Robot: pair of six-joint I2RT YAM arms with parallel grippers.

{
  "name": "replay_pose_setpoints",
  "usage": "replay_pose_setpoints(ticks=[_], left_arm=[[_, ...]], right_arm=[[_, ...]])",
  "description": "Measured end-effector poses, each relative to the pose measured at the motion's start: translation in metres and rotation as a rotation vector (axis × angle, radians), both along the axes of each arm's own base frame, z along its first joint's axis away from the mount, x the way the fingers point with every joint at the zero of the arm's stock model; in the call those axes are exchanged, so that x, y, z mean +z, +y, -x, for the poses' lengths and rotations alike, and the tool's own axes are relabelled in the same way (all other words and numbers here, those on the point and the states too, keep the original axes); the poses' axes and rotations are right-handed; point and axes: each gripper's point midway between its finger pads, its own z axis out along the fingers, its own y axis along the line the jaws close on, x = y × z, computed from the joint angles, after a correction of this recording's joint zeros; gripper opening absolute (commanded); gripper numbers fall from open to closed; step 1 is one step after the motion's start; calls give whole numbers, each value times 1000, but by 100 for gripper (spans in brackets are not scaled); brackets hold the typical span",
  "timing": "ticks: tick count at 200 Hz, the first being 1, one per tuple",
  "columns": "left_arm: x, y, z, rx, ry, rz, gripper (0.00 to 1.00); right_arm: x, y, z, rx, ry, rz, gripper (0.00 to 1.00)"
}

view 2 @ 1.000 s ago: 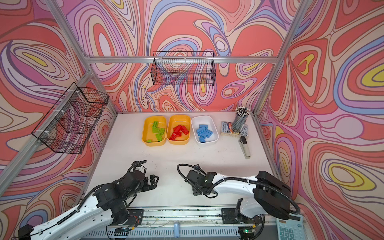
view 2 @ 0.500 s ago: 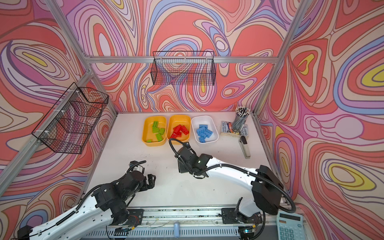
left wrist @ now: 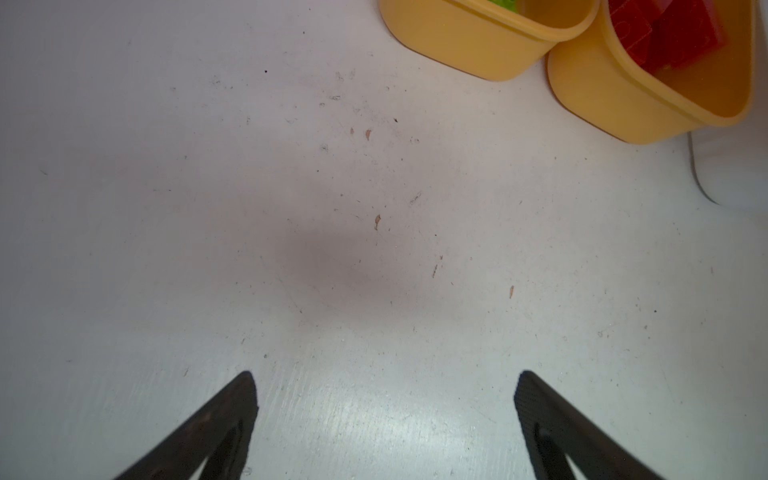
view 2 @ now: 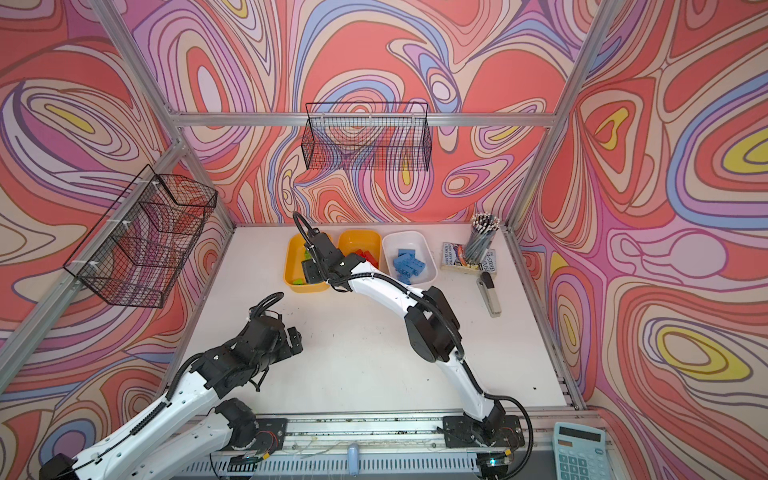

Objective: Sort the legos into containers by color

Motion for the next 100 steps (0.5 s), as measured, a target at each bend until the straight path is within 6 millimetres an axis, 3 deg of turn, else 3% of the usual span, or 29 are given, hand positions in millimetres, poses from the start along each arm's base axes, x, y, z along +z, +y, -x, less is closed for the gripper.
replay_pose_setpoints(ticks=[22,32,53,70,100], left_arm=[[2,5,-2,22,-9,5,100],[4,6,-2,31,-15,9,100],[6,8,-3,38,-28,14,100],[9,9,-4,44,-40,15,100],[21,12,-8,47,-84,7,100]], right_arm=[[-15,21,-22,28,-22,-21,91],[-22,25,-29,30,-22,-29,97],[-30,21,-37,35,-14,-29,98],[-22,10,-46,23,-22,-46,98],[-4,-34,-44,-13,-15,-24,98]])
